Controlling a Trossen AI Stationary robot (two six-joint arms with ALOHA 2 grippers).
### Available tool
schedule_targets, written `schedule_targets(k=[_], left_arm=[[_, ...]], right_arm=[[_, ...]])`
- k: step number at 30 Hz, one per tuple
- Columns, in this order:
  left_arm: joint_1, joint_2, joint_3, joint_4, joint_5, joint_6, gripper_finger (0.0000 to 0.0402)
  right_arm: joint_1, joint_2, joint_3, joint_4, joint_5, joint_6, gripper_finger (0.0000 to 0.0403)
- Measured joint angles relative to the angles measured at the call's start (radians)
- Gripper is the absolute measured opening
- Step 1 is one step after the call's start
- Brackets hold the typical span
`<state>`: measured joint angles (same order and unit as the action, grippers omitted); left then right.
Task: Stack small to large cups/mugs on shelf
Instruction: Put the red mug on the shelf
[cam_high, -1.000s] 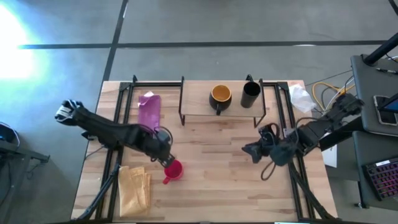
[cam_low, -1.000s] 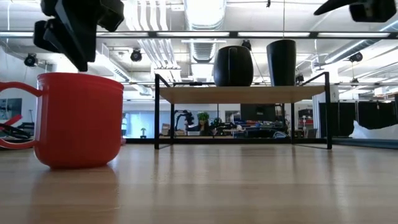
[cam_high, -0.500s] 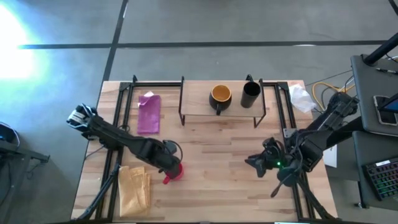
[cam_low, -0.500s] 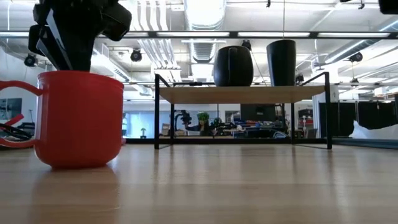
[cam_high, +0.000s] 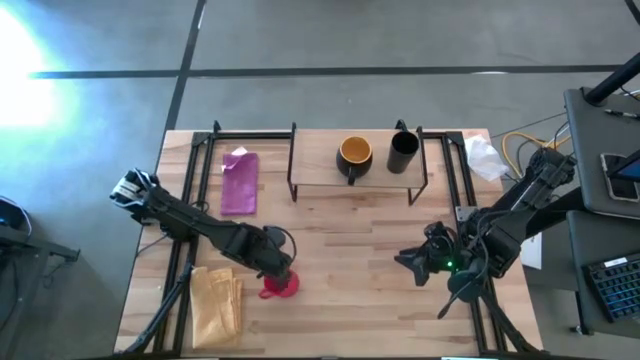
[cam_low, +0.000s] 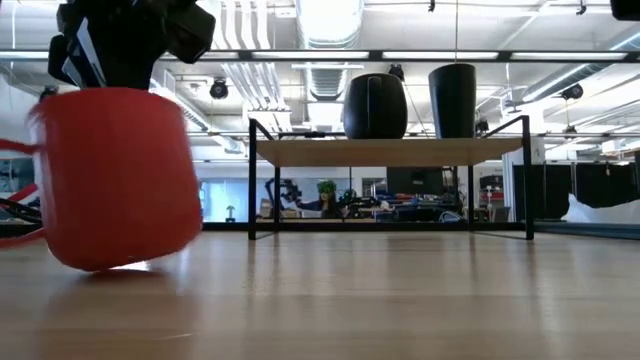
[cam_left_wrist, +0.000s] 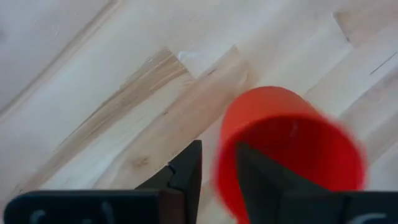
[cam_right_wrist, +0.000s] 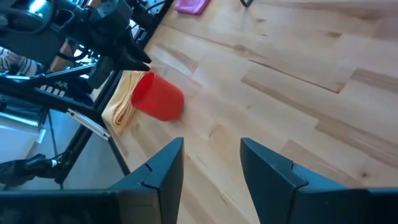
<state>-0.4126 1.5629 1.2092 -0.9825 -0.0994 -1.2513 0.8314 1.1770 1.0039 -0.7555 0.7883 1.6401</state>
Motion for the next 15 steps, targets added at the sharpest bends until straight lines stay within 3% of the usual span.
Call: schedule_targets(k=[15], left_arm=[[-0.002, 0.002, 0.041, 0.106, 0.001, -0.027, 0.008]], right_arm=[[0.007, -0.037, 0.001, -0.018, -0.009, -0.017, 0.015]])
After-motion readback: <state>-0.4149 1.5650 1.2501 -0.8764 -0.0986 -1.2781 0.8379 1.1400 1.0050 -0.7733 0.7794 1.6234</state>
